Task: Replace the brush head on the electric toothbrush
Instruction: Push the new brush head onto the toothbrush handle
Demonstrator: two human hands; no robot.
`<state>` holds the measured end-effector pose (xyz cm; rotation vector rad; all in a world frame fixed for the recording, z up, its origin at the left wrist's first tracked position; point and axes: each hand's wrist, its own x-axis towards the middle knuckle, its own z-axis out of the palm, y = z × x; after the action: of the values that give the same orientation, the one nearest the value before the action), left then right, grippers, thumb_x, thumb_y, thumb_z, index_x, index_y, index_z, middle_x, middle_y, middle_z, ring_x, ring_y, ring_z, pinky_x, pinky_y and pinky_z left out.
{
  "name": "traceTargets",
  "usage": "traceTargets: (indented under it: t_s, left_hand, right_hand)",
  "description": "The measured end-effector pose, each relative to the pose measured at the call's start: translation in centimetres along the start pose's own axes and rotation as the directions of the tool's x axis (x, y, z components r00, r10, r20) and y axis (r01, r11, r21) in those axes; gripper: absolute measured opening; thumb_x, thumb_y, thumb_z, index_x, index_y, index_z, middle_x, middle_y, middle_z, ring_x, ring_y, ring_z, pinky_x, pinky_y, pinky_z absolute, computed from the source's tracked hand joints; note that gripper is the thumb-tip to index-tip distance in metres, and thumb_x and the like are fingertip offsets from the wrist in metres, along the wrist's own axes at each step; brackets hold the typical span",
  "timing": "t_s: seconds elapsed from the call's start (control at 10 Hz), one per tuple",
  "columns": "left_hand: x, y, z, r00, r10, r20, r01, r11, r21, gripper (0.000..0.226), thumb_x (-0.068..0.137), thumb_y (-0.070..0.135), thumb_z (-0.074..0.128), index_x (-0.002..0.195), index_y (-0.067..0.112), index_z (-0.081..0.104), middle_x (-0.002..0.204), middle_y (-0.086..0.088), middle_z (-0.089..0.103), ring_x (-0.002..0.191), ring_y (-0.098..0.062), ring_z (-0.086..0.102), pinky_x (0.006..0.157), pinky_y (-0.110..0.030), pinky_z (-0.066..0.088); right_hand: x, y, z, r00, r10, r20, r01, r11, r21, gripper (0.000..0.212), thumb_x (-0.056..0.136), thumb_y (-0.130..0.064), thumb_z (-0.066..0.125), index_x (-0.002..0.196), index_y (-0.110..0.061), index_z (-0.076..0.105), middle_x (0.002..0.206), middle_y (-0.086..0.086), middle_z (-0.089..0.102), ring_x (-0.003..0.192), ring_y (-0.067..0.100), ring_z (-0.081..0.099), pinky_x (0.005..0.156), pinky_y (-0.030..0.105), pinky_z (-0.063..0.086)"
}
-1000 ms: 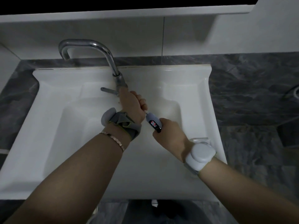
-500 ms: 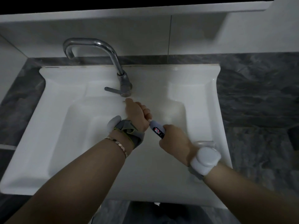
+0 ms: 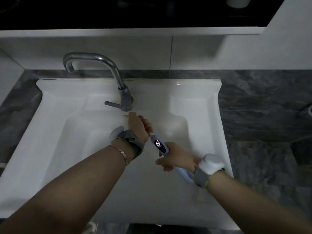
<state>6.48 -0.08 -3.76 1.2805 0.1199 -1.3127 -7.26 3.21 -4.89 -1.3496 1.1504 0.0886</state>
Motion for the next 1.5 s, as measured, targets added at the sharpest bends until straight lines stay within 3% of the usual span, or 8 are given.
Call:
traceTargets:
  t_s: [0.3, 0.5, 0.7, 0.9, 1.0, 1.1, 1.3, 1.5]
  left_hand:
    - [-0.2, 3.4, 1.3, 0.996, 0.082, 0.024, -0.081, 0.996, -0.044, 0.065, 0.094, 0.038, 0.030, 0.031, 0.023, 0.021, 0.026, 0.008, 0.016, 0.022, -0.010, 0.013, 0.039, -0.007, 0.012]
    - [-0.9, 2.5, -0.3, 0.989, 0.093, -0.117, -0.100, 0.993, -0.057, 0.040, 0.091, 0.029, 0.025, 0.054, 0.020, 0.016, 0.026, 0.007, 0.017, 0.021, -0.012, 0.015, 0.038, -0.004, 0.017]
    - [-1.2, 2.3, -1.2, 0.982, 0.183, -0.049, -0.169, 0.963, 0.209, 0.039, 0.087, 0.029, 0.027, 0.052, 0.021, 0.014, 0.027, 0.007, 0.015, 0.022, -0.013, 0.014, 0.040, -0.004, 0.016]
    - [-1.7, 0.9, -2.6, 0.999, 0.038, 0.006, -0.039, 0.967, 0.250, 0.037, 0.093, 0.018, 0.024, 0.056, 0.016, 0.027, 0.030, 0.003, 0.032, 0.025, -0.012, 0.032, 0.043, -0.019, 0.034]
    - [-2.1, 1.7, -3.6, 0.903, 0.270, 0.335, -0.378, 0.125, 0.917, 0.035, 0.093, 0.025, 0.030, 0.081, 0.007, 0.056, 0.082, -0.013, 0.060, 0.080, -0.029, 0.061, 0.083, -0.042, 0.050]
    - [-3.2, 2.5, -4.0, 0.770, -0.134, 0.624, -0.574, -0.572, 0.585, 0.064, 0.086, 0.048, 0.020, 0.105, 0.008, 0.066, 0.107, -0.012, 0.064, 0.099, -0.030, 0.060, 0.087, -0.038, 0.048]
    - [-4.3, 1.2, -5.2, 0.680, -0.309, 0.665, -0.728, -0.393, 0.562, 0.031, 0.095, 0.022, 0.048, 0.098, -0.003, 0.066, 0.092, -0.014, 0.065, 0.075, -0.017, 0.054, 0.065, -0.023, 0.038]
    - [-5.8, -0.4, -5.2, 0.631, -0.215, 0.745, -0.719, -0.522, 0.459, 0.039, 0.097, 0.028, 0.042, 0.079, -0.001, 0.062, 0.074, -0.015, 0.060, 0.072, -0.027, 0.051, 0.063, -0.029, 0.031]
  right_hand:
    - [0.0, -1.5, -0.2, 0.958, 0.069, -0.278, -0.123, 0.976, -0.180, 0.032, 0.081, -0.016, 0.056, 0.052, -0.016, 0.041, 0.051, 0.002, 0.045, 0.042, 0.018, 0.043, 0.042, 0.020, 0.030]
    - [-1.3, -1.5, 0.5, 0.914, -0.096, -0.394, -0.144, 0.831, -0.537, 0.023, 0.084, -0.016, 0.049, 0.097, -0.007, 0.066, 0.094, 0.013, 0.072, 0.086, 0.031, 0.068, 0.069, 0.030, 0.052]
    - [-1.9, -0.9, 0.7, 0.966, 0.239, 0.099, -0.252, 0.954, 0.160, 0.030, 0.078, -0.008, 0.058, 0.054, -0.013, 0.041, 0.036, -0.001, 0.036, 0.028, 0.012, 0.027, 0.042, 0.018, 0.024]
    - [-0.8, -0.2, 0.5, 0.908, 0.281, -0.310, -0.375, 0.875, -0.306, 0.031, 0.079, -0.013, 0.060, 0.053, -0.017, 0.043, 0.053, -0.001, 0.044, 0.041, 0.013, 0.039, 0.039, 0.017, 0.026]
    - [-2.1, 1.6, -2.3, 0.973, 0.024, -0.229, -0.139, 0.853, -0.503, 0.014, 0.078, -0.019, 0.059, 0.066, -0.012, 0.057, 0.069, 0.007, 0.057, 0.065, 0.022, 0.053, 0.046, 0.022, 0.033]
    - [-2.8, 2.3, -3.7, 0.979, -0.030, -0.203, -0.095, 0.811, -0.577, 0.019, 0.074, -0.019, 0.060, 0.058, -0.015, 0.050, 0.067, 0.006, 0.054, 0.063, 0.022, 0.049, 0.047, 0.024, 0.031]
    - [-3.6, 2.5, -4.4, 0.980, -0.076, -0.184, -0.071, 0.731, -0.679, 0.034, 0.072, -0.017, 0.058, 0.048, -0.017, 0.035, 0.048, -0.003, 0.039, 0.056, 0.019, 0.039, 0.047, 0.024, 0.027]
    - [-4.5, 3.6, -3.4, 0.969, -0.104, -0.226, -0.091, 0.697, -0.711, 0.028, 0.072, -0.017, 0.055, 0.050, -0.017, 0.037, 0.050, -0.003, 0.042, 0.062, 0.023, 0.046, 0.049, 0.022, 0.032]
